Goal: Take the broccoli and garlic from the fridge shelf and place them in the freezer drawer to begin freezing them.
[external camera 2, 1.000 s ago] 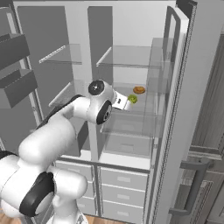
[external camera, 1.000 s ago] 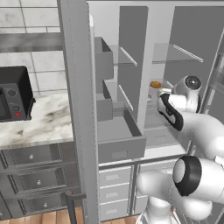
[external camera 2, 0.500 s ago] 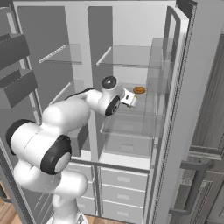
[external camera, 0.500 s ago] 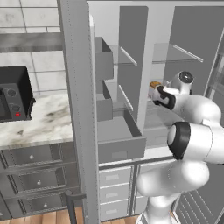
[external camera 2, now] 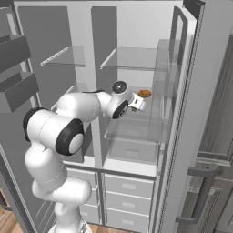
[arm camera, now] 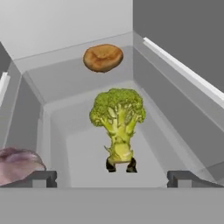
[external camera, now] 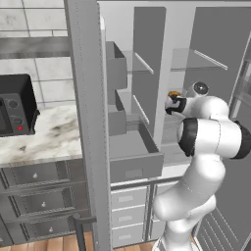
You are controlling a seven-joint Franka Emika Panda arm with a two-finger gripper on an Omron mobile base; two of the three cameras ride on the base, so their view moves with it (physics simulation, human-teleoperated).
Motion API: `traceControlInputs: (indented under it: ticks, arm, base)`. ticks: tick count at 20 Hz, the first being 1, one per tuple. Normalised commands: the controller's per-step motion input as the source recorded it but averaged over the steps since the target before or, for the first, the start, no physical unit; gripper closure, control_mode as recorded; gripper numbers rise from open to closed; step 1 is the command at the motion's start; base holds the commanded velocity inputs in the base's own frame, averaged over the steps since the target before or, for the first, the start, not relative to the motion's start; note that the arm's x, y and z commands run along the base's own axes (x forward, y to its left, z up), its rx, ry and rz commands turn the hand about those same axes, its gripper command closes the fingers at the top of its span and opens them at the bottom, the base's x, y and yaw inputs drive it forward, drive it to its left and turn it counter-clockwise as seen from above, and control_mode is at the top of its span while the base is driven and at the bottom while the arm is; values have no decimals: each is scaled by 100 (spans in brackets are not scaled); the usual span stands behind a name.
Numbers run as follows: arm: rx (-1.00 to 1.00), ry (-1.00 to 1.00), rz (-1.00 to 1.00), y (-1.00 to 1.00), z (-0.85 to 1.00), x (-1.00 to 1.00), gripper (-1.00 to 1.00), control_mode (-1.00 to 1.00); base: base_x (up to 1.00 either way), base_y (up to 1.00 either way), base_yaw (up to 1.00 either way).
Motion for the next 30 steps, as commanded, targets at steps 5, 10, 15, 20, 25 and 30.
traceControlInputs:
  ticks: [5,10,15,20,25,30]
  arm:
    - [0,0,0,-14,-19,39,-100,-100]
    - [0,1,0,-13,-16,43,-100,-100]
    - [0,4,0,6,-18,50,-100,-100]
    - [0,9,0,11,-37,39,100,-100]
    - [0,-1,0,26,-10,12,100,-100]
    - [0,-23,0,37,0,-52,100,-100]
  base:
    - [0,0,0]
    - [0,0,0]
    - [0,0,0]
    - [0,0,0]
    - [0,0,0]
    - [0,0,0]
